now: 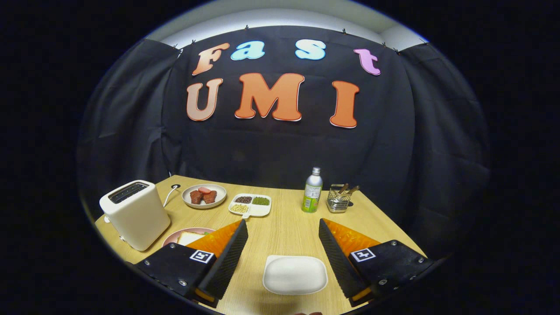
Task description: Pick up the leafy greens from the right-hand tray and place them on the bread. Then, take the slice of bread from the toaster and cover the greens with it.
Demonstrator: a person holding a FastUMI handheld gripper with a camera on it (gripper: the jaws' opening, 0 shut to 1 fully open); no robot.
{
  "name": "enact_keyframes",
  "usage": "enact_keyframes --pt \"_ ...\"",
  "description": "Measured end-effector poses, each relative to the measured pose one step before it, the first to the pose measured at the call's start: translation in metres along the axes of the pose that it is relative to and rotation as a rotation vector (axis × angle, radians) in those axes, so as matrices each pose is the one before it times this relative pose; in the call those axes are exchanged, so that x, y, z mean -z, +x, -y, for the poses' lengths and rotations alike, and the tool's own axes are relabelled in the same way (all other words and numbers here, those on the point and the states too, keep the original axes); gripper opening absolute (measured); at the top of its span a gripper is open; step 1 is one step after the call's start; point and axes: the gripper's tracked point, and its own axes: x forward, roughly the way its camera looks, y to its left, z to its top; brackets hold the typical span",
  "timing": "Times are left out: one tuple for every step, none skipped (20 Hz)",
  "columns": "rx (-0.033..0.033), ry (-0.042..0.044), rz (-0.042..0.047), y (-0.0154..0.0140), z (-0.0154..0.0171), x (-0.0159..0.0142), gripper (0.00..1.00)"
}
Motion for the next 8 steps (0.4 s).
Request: enact_keyframes --pt "0.00286 0.00167 0.01203 -0.00349 0.00526 -0.00363 0.98" --pt "0.00152 0.00629 0.00912 -0.00384 0.0052 -0.0024 0.97" --pt "-0.00063 0.00733 0.00964 -0.00143 0.00415 -0.00178 0.97" --pt "-0.00063 0.00603 0.005 -0.0017 0.00461 -0.00145 0.97" --pt "0.00191 0.00637 0.00285 -0.0011 0.00386 0.00132 0.97" --pt "0.006 0.00668 0.0049 0.00003 0.00479 0.00066 0.97" --pt "0.00766 0.00492 0.00612 0.00009 0.00398 0.0 0.98" --pt "0.00537 0.00144 0.00045 0.00091 0.00319 0.00244 0.98"
